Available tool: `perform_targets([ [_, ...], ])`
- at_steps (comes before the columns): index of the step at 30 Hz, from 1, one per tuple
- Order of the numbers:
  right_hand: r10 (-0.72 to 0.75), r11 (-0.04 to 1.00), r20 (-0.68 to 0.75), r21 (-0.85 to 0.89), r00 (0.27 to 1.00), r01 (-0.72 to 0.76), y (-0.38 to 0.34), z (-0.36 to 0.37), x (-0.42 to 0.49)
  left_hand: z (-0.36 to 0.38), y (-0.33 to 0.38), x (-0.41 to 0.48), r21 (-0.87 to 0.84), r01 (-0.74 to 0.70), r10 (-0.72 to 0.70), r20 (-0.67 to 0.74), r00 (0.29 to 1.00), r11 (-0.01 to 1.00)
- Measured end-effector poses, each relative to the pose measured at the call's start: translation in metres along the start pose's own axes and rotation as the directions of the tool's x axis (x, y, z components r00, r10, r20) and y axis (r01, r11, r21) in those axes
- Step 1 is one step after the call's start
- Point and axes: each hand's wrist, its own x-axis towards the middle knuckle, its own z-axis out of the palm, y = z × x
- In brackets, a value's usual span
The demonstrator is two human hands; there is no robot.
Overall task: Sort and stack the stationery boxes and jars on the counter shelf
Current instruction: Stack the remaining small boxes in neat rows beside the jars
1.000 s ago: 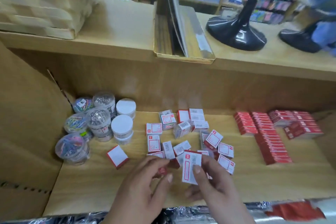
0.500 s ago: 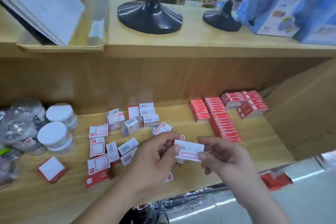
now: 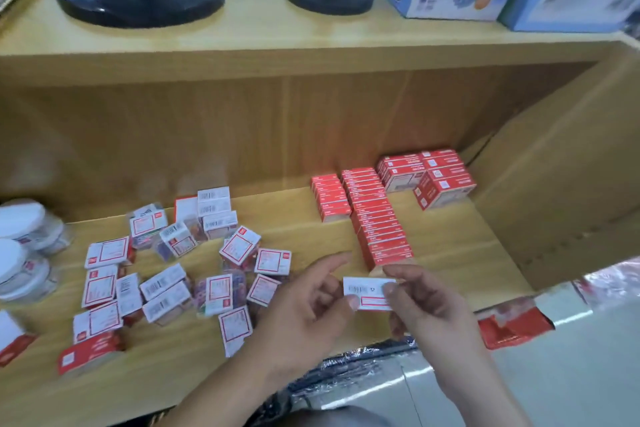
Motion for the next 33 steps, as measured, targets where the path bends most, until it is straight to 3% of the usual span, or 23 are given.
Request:
perform_targets([
  [2,0.029,0.999,-0.051,0.034,0.998,-0.027,0.006,-0.005,0.000,0.005,-0.005,-0.003,0.146,-0.059,0.053,0.048,0.997,0.987],
  [6,0.048,0.998,-0.026,0.049,0.999,-0.046,0.012,-0.010,-0.001,0.008,-0.015,0.001,0.520,-0.186,0.204,0.024,0.979,0.834],
  [8,0.039,0.999,0.012,0.021,0.999,-0.039,0.016,-0.013,0.000,0.013,-0.016,0.008,0.537,-0.130,0.149,0.008,0.989,0.833],
  [13,-0.103,0.928,-0.035,-0.363,0.994,0.084,0.041,-0.028,0.021,0.032,-0.015,0.034,0.599,-0.103,0.120,0.012,0.993,0.794],
  [18,-0.206,0.872,-0.095,-0.470,0.974,0.138,0.054,-0.036,0.039,0.049,-0.026,0.046,0.446,-0.049,0.067,-0.024,0.997,0.894],
  [23,-0.263,0.852,-0.125,-0.495,0.957,0.170,0.061,-0.034,0.047,0.048,-0.041,0.048,0.414,-0.068,0.095,-0.045,0.994,0.908],
  [27,-0.286,0.828,-0.121,-0.530,0.950,0.182,0.064,-0.036,0.050,0.051,-0.043,0.050,0.515,-0.160,0.199,-0.021,0.980,0.842],
  [33,-0.284,0.783,-0.066,-0.592,0.957,0.192,0.070,-0.041,0.057,0.053,-0.044,0.058,0.638,-0.194,0.247,0.007,0.969,0.745],
])
